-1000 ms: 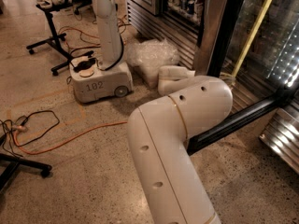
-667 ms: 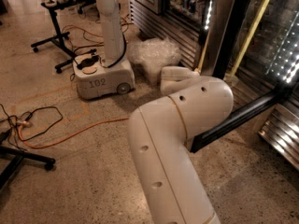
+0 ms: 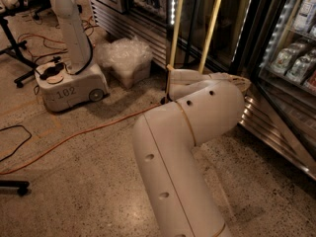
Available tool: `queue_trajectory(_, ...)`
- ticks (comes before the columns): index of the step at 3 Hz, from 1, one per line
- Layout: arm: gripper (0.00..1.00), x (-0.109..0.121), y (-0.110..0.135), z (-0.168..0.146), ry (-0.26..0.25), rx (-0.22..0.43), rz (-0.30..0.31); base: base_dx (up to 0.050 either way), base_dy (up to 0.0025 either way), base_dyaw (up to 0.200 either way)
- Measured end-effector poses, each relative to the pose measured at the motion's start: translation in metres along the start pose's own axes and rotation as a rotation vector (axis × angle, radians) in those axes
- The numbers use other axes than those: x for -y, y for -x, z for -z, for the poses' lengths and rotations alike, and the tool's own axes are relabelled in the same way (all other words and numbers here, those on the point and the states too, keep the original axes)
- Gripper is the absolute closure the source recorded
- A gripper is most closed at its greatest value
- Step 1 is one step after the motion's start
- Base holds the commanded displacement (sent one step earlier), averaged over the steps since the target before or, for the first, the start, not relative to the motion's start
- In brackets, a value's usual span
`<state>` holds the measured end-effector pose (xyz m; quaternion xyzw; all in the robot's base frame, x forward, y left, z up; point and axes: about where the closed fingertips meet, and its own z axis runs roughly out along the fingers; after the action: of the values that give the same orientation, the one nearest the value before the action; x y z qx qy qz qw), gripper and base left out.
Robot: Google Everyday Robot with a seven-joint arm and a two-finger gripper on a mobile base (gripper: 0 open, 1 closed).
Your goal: Close left fridge door
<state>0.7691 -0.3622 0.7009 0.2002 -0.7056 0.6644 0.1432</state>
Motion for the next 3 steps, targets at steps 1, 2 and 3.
queue_trajectory(1, 1.00, 0.000, 0.000, 0.000, 0.000, 0.000, 0.000, 0.000, 0.00000, 0.000)
queue_trajectory(2, 1.00, 0.003, 0.009, -0.020, 0.057, 0.085, 0.007, 0.000, 0.00000, 0.000)
queue_trajectory(3, 1.00, -0.019, 0.017, -0.098, 0.178, 0.160, 0.042, 0.000, 0.00000, 0.000)
